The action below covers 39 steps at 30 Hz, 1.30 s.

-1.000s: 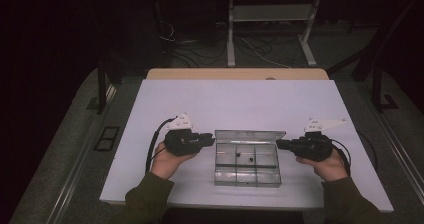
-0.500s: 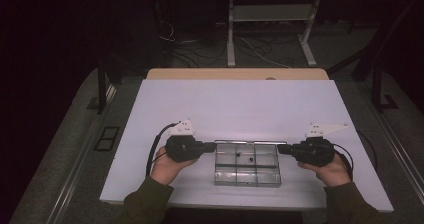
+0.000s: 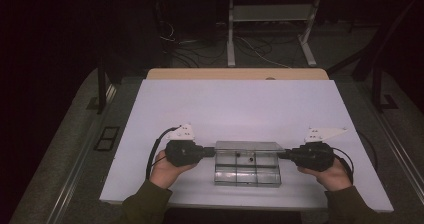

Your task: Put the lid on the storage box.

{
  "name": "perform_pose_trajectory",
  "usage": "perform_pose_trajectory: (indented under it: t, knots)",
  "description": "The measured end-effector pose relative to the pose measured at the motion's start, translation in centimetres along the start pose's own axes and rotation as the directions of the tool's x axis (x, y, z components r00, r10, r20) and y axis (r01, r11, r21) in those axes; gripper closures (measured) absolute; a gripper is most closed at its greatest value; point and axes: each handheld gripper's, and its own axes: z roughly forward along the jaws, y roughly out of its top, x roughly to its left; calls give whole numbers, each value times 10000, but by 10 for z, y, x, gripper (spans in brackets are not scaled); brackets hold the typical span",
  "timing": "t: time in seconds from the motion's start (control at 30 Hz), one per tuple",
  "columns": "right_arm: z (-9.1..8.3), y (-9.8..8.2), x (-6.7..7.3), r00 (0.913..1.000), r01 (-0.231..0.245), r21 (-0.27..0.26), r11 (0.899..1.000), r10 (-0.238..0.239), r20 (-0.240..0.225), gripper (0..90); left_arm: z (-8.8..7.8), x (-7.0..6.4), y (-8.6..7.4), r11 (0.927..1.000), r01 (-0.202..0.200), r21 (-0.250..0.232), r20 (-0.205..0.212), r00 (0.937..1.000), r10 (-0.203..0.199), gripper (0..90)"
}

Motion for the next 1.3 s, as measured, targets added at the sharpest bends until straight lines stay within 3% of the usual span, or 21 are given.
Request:
perform_pose_trajectory:
  t: [0.63, 1.03, 1.3]
  knots:
    - [1, -15, 8, 9998, 160, 408, 9990, -156, -105, 891, 6, -8, -15, 9992, -151, 364, 176, 9997, 144, 890]
    - [5, -23, 6, 9998, 190, 807, 9966, -189, -23, 891, 15, -8, -20, 9938, -442, 1022, 177, 9989, 426, 890]
    - [6, -25, 6, 9998, 188, 881, 9959, -187, -14, 891, 16, -8, -21, 9918, -529, 1165, 64, 9986, 525, 890]
